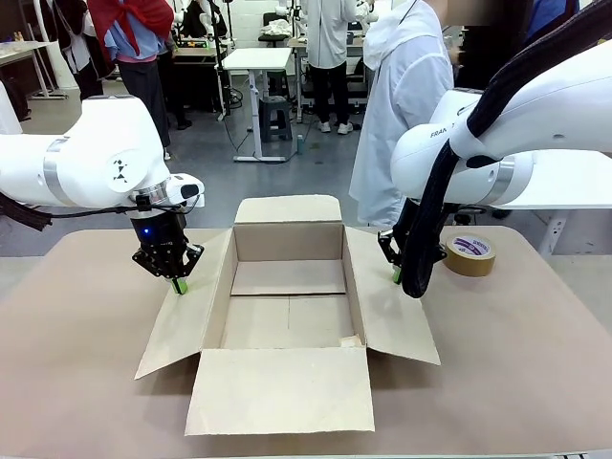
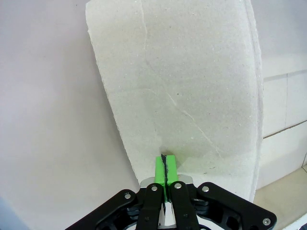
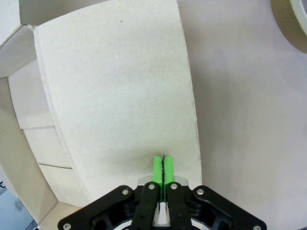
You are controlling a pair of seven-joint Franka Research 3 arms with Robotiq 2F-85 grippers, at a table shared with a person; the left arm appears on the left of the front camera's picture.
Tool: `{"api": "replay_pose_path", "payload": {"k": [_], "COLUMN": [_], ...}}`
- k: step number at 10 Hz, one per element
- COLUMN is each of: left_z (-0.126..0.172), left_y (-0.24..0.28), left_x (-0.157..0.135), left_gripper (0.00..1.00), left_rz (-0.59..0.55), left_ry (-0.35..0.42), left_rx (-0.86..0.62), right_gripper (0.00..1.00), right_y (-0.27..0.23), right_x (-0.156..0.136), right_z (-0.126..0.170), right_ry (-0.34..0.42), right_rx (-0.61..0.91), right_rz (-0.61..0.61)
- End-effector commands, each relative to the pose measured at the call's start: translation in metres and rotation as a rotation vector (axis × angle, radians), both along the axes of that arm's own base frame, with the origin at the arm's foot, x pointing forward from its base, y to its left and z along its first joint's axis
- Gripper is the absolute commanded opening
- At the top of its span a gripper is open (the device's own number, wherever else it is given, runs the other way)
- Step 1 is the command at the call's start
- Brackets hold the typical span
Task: Wrap the clocks to prevent damage.
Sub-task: Once the human has placed the objects inside and stepped back, release both hands from the side flaps of the Package Box.
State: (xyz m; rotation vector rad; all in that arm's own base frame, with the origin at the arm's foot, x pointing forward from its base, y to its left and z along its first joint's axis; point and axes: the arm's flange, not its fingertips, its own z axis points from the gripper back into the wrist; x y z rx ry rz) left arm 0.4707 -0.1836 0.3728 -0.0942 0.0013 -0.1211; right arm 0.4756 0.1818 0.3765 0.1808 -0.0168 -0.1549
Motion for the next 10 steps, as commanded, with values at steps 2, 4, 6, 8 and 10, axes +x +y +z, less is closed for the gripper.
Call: {"api": "replay_pose_path", "payload": {"k": [2, 4, 6, 8, 10], "left_z": [0.0021, 0.0021, 0.0021, 0.0021, 0.0021], "left_y": [0.0005, 0.0005, 0.0005, 0.0005, 0.0005], "left_x": [-0.0003, -0.0003, -0.0003, -0.0003, -0.0003], "left_gripper": [0.00, 0.00, 0.00, 0.00, 0.00], "left_rz": [-0.004, -0.004, -0.004, -0.004, -0.004], "left_ry": [0.003, 0.003, 0.003, 0.003, 0.003], "left_rx": [0.006, 0.006, 0.006, 0.006, 0.006], "right_gripper": [0.00, 0.00, 0.00, 0.00, 0.00], "right_y": [0.0010, 0.0010, 0.0010, 0.0010, 0.0010], "right_x": [-0.0006, -0.0006, -0.0006, -0.0006, -0.0006], "right_z": [-0.0011, -0.0011, -0.0011, -0.0011, -0.0011], "right_ry": [0.001, 0.001, 0.001, 0.001, 0.001], "right_rx": [-0.025, -0.025, -0.025, -0.025, -0.025], "right_rz": [-0.013, -0.013, -0.013, -0.013, -0.013]}}
